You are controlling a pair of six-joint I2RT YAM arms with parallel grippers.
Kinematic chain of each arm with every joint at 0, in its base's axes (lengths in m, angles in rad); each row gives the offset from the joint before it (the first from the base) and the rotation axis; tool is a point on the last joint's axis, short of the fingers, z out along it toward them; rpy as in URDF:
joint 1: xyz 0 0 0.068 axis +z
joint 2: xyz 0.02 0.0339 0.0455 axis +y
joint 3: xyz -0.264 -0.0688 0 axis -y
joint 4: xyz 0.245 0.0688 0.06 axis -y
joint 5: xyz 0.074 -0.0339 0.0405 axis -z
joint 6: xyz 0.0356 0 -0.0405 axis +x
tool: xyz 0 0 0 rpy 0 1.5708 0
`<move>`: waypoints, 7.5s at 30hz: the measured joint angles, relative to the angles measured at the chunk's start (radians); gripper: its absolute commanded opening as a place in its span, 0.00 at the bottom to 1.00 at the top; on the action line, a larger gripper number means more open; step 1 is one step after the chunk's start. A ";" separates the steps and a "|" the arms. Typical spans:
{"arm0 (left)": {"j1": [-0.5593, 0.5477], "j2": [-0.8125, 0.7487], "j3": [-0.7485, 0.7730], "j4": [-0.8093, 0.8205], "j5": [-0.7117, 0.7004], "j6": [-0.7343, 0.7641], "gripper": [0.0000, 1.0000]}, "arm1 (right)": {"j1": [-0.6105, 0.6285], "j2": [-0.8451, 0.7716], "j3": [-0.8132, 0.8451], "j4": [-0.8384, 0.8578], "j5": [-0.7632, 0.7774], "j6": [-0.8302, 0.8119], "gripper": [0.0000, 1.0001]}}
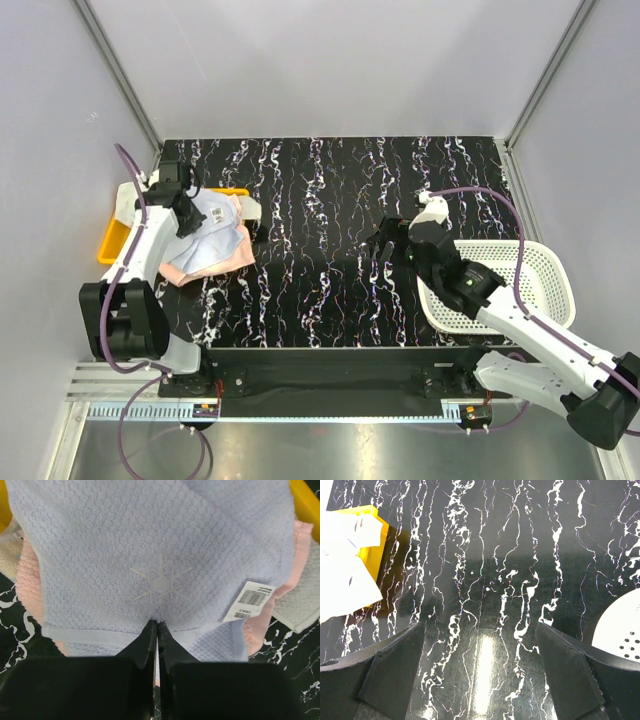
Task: Fold and stack the towels
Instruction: Grab crumpled towel, then move the towel to the center of the board, then flatten out the crumpled towel
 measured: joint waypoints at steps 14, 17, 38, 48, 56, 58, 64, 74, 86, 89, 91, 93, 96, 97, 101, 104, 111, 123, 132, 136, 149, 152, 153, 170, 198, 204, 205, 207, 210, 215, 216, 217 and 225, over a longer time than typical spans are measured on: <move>-0.342 -0.023 0.453 -0.146 -0.031 0.085 0.00 | 0.000 0.050 0.059 -0.026 0.035 -0.012 1.00; -0.454 0.007 0.570 -0.174 -0.045 0.089 0.00 | 0.000 0.090 0.130 -0.045 0.060 -0.025 1.00; -0.651 0.366 1.210 -0.125 0.020 0.159 0.00 | -0.211 0.308 0.568 -0.191 0.075 -0.119 1.00; -0.688 0.046 0.418 0.154 0.072 0.087 0.00 | -0.218 0.322 0.546 -0.203 0.072 -0.141 1.00; -0.922 -0.236 -0.115 0.191 -0.002 -0.109 0.00 | -0.219 0.309 0.347 -0.181 0.000 -0.114 1.00; -1.017 -0.300 -0.207 0.191 -0.029 -0.188 0.00 | -0.219 0.314 0.309 -0.177 -0.018 -0.105 1.00; -1.233 -0.401 -0.431 0.103 -0.084 -0.431 0.00 | -0.219 0.381 0.243 -0.111 -0.094 -0.064 0.97; -1.252 -0.330 -0.354 0.054 -0.163 -0.469 0.02 | -0.083 0.410 0.138 -0.025 -0.165 0.026 0.92; -1.200 -0.260 -0.345 0.119 -0.092 -0.357 0.81 | 0.053 0.063 -0.119 -0.044 -0.176 0.176 0.84; -1.176 -0.322 -0.351 0.084 -0.099 -0.378 0.76 | 0.123 0.075 -0.153 -0.048 -0.172 0.208 0.79; -1.173 -0.360 -0.359 0.055 -0.103 -0.400 0.69 | 0.159 0.097 -0.171 -0.047 -0.163 0.228 0.74; -1.170 -0.387 -0.377 0.034 -0.103 -0.423 0.53 | 0.193 0.132 -0.184 -0.042 -0.155 0.249 0.69; -1.161 -0.399 -0.414 0.005 -0.102 -0.454 0.41 | 0.253 0.188 -0.196 -0.023 -0.145 0.276 0.69; -1.157 -0.399 -0.429 -0.003 -0.101 -0.460 0.39 | 0.268 0.206 -0.196 -0.016 -0.142 0.280 0.69; -1.139 -0.399 -0.487 -0.023 -0.091 -0.476 0.35 | 0.324 0.288 -0.196 0.038 -0.123 0.298 0.69; -1.123 -0.399 -0.518 -0.020 -0.082 -0.481 0.34 | 0.353 0.333 -0.196 0.076 -0.119 0.304 0.70; -1.058 -0.389 -0.566 0.032 -0.052 -0.463 0.42 | 0.370 0.423 -0.191 0.161 -0.103 0.302 0.68; -0.959 -0.264 -0.538 0.149 -0.006 -0.343 0.56 | 0.372 0.550 -0.093 0.166 -0.073 0.285 0.00; -0.910 -0.253 -0.466 0.203 0.044 -0.240 0.66 | 0.336 0.403 -0.057 -0.020 0.026 0.271 0.00; -0.910 -0.253 -0.451 0.216 0.066 -0.213 0.66 | 0.271 0.333 0.000 -0.094 0.056 0.230 0.00; -0.910 -0.261 -0.467 0.343 0.199 -0.166 0.57 | 0.087 0.423 0.283 -0.182 0.052 0.031 0.00; -0.915 -0.261 -0.481 0.392 0.224 -0.166 0.57 | 0.086 0.478 0.363 -0.188 0.051 0.003 0.00; -0.921 -0.259 -0.483 0.405 0.227 -0.167 0.62 | 0.085 0.493 0.383 -0.190 0.051 -0.004 0.00; -0.976 -0.062 -0.445 0.414 -0.051 -0.325 0.66 | 0.062 0.600 0.592 -0.270 0.047 -0.053 0.00; -0.644 0.392 0.109 0.452 -0.096 -0.098 0.17 | -0.194 0.779 0.586 -0.161 -0.004 -0.111 0.00; -0.640 0.389 0.147 0.452 -0.063 -0.053 0.64 | -0.272 0.880 0.581 -0.136 -0.043 -0.114 0.00; -0.644 0.379 0.142 0.450 -0.057 -0.052 0.66 | -0.282 0.882 0.573 -0.124 -0.053 -0.114 0.00; -0.653 0.356 0.123 0.446 -0.059 -0.057 0.67 | -0.295 0.882 0.555 -0.113 -0.066 -0.113 0.00; -0.683 0.312 0.076 0.449 -0.060 -0.068 0.67 | -0.308 0.882 0.526 -0.091 -0.083 -0.110 0.00; -0.766 0.302 0.029 0.433 -0.063 -0.138 0.58 | -0.309 0.895 0.517 -0.085 -0.106 -0.108 0.00; -0.778 0.308 0.029 0.430 -0.063 -0.155 0.57 | -0.309 0.895 0.516 -0.083 -0.109 -0.106 0.00; -0.790 0.317 0.029 0.427 -0.063 -0.181 0.56 | -0.309 0.895 0.512 -0.076 -0.111 -0.105 0.00; -0.799 0.395 0.003 0.405 -0.063 -0.393 0.54 | -0.309 0.893 0.437 -0.047 -0.137 -0.082 0.00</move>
